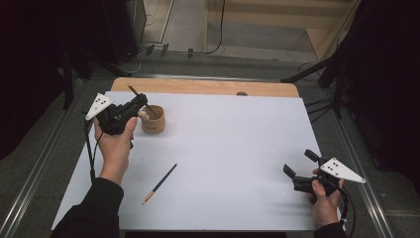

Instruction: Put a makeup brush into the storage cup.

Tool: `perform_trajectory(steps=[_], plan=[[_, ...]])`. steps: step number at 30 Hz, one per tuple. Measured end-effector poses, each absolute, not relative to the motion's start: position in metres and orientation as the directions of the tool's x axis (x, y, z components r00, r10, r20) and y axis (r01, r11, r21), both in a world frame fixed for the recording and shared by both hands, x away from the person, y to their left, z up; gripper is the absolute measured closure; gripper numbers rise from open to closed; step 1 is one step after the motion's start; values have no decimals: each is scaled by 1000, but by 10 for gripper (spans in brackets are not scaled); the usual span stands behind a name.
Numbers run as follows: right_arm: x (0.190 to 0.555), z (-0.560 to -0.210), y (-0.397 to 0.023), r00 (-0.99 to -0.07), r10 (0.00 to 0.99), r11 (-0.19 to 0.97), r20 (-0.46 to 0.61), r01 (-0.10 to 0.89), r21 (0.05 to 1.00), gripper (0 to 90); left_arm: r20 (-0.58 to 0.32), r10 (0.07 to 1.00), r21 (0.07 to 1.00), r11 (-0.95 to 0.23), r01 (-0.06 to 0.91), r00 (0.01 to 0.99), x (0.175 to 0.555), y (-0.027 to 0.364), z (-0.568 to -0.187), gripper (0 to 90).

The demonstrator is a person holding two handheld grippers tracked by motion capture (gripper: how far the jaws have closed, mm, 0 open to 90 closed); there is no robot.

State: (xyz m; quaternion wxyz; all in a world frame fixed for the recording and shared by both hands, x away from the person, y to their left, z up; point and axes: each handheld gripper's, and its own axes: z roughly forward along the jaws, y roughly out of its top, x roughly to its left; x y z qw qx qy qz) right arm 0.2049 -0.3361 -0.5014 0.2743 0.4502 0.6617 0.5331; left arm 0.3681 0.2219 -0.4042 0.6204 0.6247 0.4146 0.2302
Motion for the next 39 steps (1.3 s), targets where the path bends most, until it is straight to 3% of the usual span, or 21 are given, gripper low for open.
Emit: perform_trajectory(steps=[21, 39], plan=[[205, -502, -336, -444, 888, 28, 118, 308, 951, 7, -201, 853, 966, 90, 243, 482, 384, 220, -424, 838], [206, -503, -337, -445, 887, 25, 123, 314, 949, 9, -210, 867, 949, 69, 309, 452, 391, 212, -443, 836]])
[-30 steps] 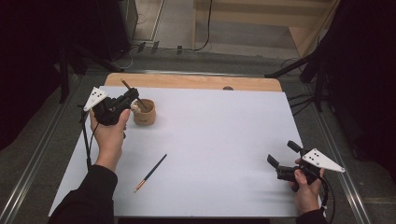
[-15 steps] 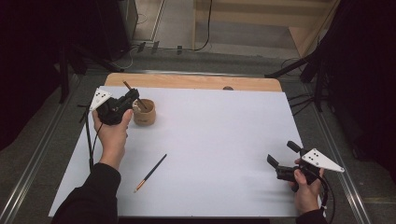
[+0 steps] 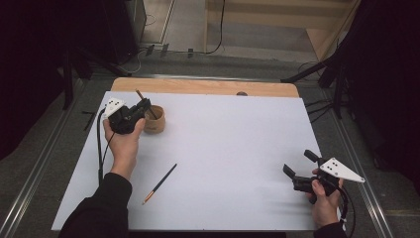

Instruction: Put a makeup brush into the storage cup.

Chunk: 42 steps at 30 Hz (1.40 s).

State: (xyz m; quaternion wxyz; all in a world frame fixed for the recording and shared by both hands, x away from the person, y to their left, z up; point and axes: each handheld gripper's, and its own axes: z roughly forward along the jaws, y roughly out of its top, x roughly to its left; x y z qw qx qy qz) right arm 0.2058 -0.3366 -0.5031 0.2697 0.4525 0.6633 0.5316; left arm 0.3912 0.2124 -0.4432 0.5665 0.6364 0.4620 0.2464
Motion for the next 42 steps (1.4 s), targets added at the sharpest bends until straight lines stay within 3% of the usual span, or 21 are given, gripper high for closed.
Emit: perform_trajectory(steps=[10, 14, 19, 20, 24, 27, 35, 37, 42], plan=[[206, -503, -336, -445, 887, 27, 122, 315, 949, 9, -177, 869, 942, 14, 334, 462, 391, 206, -450, 830], [206, -503, -336, -442, 888, 26, 124, 318, 948, 9, -167, 868, 942, 1, 335, 468, 390, 205, -449, 773], [206, -503, -337, -442, 888, 22, 127, 317, 948, 9, -162, 873, 949, 10, 315, 459, 385, 207, -445, 671], [206, -503, -337, -442, 888, 24, 125, 316, 948, 9, -161, 875, 950, 12, 312, 457, 384, 209, -444, 610], [206, -503, -337, -441, 888, 22, 127, 317, 948, 9, -160, 871, 953, 15, 301, 464, 375, 215, -443, 555], [206, -503, -337, -445, 887, 25, 123, 313, 950, 9, -171, 868, 953, 26, 301, 467, 369, 221, -441, 440], [206, -503, -335, -447, 886, 26, 124, 315, 949, 9, -167, 847, 957, 16, 290, 504, 346, 231, -439, 263], [206, -502, -334, -447, 886, 29, 122, 315, 949, 9, -169, 840, 957, 15, 290, 515, 341, 233, -439, 155], [206, -502, -333, -449, 885, 31, 119, 313, 949, 9, -173, 832, 956, 13, 292, 528, 330, 238, -440, 54]])
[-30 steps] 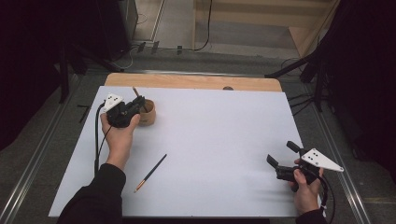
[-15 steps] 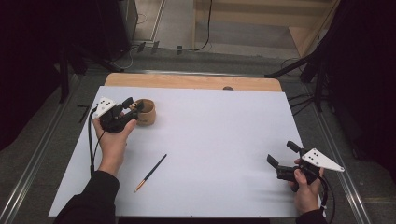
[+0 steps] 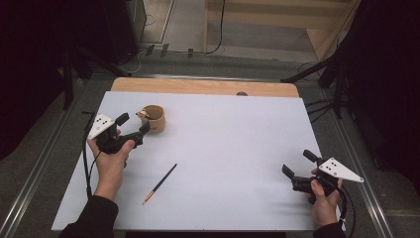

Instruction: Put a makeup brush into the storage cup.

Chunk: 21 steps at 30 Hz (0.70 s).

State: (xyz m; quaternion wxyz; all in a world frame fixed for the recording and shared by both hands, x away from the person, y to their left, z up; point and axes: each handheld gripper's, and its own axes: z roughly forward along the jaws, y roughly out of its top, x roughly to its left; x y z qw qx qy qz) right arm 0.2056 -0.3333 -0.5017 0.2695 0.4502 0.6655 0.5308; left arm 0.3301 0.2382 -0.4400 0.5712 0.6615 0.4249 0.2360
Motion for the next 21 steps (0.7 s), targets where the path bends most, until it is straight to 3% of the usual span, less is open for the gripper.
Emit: perform_trajectory(steps=[4, 21], plan=[[206, -502, -333, -451, 885, 35, 116, 313, 949, 9, -177, 814, 959, 15, 284, 553, 320, 241, -441, 0], [204, -500, -331, -452, 885, 40, 109, 307, 951, 9, -159, 797, 967, 6, 256, 582, 268, 262, -454, 0]])
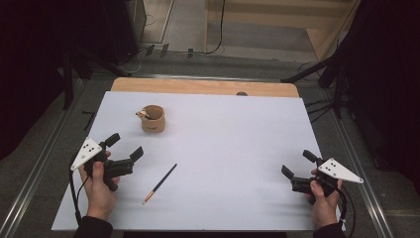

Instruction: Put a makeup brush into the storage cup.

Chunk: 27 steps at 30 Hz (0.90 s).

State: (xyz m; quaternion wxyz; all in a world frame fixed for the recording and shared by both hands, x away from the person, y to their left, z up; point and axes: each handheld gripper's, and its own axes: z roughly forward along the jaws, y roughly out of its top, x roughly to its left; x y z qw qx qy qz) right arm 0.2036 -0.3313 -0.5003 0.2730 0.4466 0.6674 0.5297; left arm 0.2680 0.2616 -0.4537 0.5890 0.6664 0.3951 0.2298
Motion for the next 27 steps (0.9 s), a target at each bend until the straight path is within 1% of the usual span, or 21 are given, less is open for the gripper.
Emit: perform_trajectory(steps=[12, 27], plan=[[203, -499, -330, -460, 883, 57, 92, 300, 952, 8, -135, 779, 960, -50, 275, 612, 243, 277, -463, 0], [203, -496, -334, -448, 889, 43, 96, 290, 956, 8, -145, 763, 962, -41, 271, 630, 229, 289, -467, 0]])
